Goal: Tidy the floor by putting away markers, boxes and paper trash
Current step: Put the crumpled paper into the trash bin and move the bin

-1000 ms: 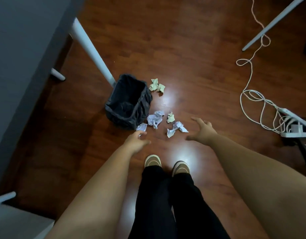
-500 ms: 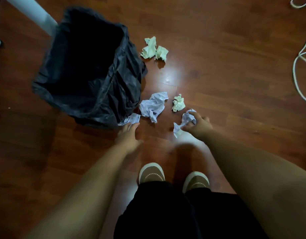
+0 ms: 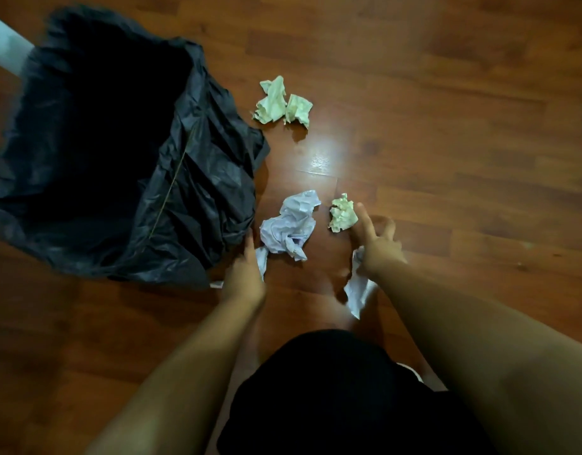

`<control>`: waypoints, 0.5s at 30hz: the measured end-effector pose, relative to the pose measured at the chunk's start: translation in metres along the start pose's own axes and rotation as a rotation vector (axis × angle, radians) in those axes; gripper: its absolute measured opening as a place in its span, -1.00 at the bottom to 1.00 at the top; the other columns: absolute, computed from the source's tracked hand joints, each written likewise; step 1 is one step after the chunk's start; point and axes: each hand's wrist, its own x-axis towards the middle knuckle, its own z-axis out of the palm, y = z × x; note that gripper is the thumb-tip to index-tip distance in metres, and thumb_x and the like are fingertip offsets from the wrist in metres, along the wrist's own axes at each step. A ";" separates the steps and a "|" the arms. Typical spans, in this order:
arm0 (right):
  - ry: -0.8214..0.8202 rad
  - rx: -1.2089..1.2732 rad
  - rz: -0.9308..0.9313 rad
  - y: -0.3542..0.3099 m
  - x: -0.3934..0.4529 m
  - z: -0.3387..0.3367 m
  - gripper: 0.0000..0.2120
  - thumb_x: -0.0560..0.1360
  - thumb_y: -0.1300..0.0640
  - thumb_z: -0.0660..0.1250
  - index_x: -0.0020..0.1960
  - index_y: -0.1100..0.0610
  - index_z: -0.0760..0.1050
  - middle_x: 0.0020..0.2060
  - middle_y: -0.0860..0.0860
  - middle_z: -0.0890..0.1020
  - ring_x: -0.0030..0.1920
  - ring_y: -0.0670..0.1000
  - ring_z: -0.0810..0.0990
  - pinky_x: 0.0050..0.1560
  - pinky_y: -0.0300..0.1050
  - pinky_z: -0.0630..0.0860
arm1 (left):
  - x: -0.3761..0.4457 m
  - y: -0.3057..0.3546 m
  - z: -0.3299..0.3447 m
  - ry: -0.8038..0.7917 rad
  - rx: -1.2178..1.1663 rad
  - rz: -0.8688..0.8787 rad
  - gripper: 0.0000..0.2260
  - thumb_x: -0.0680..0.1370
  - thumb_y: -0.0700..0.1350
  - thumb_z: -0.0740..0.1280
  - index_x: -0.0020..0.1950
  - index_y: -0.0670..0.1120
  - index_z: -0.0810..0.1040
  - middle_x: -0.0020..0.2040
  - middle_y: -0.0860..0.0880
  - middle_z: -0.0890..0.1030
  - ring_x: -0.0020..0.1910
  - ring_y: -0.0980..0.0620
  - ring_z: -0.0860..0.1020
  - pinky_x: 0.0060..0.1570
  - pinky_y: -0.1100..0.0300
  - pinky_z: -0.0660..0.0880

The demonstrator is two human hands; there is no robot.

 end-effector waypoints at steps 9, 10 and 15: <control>0.184 0.104 -0.091 0.019 0.008 -0.013 -0.39 0.45 0.20 0.31 0.43 -0.06 0.20 0.02 0.17 0.65 0.00 0.24 0.54 -0.10 0.01 0.39 | -0.042 0.010 -0.035 0.210 0.084 0.084 -0.51 0.36 -0.05 0.29 0.30 -0.07 0.46 0.13 -0.09 0.63 0.10 -0.19 0.48 0.04 0.02 0.41; 0.240 0.008 -0.108 0.018 0.009 -0.018 -0.49 0.43 0.13 0.34 0.34 0.00 0.31 -0.01 0.14 0.66 0.08 0.24 0.50 -0.04 0.03 0.36 | -0.047 0.011 -0.039 0.259 0.088 0.148 -0.64 0.35 -0.03 0.26 0.11 -0.09 0.52 0.02 -0.08 0.64 0.01 -0.19 0.47 -0.05 0.02 0.38; 0.265 -0.131 -0.301 -0.007 0.018 -0.039 -0.76 0.42 -0.04 0.37 -0.06 0.12 0.55 0.06 0.15 0.61 0.18 0.21 0.38 0.07 0.00 0.32 | -0.047 0.037 -0.050 0.397 -0.115 0.394 -0.62 0.35 0.26 0.24 -0.12 -0.05 0.43 -0.17 -0.07 0.59 -0.22 -0.22 0.56 -0.31 0.11 0.35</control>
